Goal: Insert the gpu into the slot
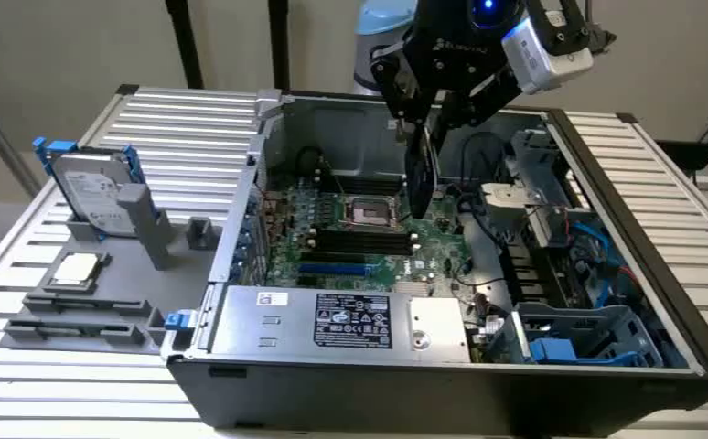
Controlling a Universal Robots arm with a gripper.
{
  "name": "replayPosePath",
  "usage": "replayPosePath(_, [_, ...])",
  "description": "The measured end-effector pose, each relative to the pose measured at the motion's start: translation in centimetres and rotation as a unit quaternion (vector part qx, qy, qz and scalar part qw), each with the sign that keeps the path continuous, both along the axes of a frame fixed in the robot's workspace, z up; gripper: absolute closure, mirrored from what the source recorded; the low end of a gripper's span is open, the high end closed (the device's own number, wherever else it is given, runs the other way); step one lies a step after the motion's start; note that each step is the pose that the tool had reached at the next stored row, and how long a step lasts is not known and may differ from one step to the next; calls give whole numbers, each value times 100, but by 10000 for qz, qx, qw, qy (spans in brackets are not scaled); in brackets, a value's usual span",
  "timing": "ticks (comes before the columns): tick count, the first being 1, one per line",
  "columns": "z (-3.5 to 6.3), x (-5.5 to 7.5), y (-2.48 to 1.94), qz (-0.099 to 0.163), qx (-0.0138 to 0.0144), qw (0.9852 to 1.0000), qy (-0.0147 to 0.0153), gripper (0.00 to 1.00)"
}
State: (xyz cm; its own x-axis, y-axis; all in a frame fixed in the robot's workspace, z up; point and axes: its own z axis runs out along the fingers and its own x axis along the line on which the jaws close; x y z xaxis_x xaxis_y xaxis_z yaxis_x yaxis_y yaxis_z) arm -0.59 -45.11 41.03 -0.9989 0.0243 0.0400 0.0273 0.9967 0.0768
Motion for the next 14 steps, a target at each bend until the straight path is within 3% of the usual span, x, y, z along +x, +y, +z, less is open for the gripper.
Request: replayPosePath(14, [2, 0, 0, 3, 0, 10000, 0, 74])
